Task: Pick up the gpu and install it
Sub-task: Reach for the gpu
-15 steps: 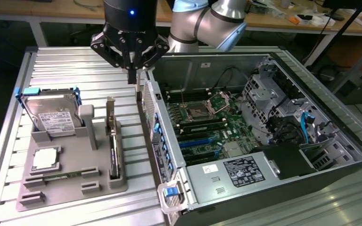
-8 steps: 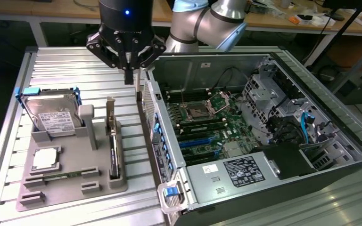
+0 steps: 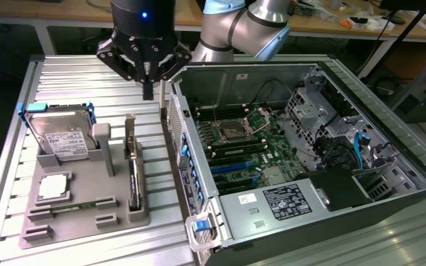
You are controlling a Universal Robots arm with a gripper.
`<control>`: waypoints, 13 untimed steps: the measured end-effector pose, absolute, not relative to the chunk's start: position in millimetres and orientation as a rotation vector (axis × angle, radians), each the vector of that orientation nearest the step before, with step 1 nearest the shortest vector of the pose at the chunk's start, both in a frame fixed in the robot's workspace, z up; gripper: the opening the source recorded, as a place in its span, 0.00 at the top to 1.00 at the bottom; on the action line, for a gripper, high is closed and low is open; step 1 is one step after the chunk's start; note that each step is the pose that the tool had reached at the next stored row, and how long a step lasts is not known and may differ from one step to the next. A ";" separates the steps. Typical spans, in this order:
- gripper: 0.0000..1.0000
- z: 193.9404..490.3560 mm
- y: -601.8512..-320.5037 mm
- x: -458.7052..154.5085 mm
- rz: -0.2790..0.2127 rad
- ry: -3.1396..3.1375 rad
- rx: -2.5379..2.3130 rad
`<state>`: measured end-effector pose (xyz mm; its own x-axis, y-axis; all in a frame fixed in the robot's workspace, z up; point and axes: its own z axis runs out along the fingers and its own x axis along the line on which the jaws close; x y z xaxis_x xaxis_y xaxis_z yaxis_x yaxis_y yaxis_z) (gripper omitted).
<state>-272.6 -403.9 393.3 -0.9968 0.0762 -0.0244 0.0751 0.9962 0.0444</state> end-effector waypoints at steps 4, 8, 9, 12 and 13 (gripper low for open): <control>0.89 393.3 -404.3 -275.3 0.068 3.112 0.118; 0.89 393.3 -404.7 -277.7 0.068 3.112 0.118; 0.89 393.3 -404.7 -278.4 0.068 3.112 0.118; 0.89 393.3 -404.9 -280.3 0.068 3.112 0.118; 0.89 393.3 -405.0 -281.0 0.068 3.112 0.118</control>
<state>-281.0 -405.0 393.3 -0.9968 0.0762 -0.0245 0.0751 0.9962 0.0444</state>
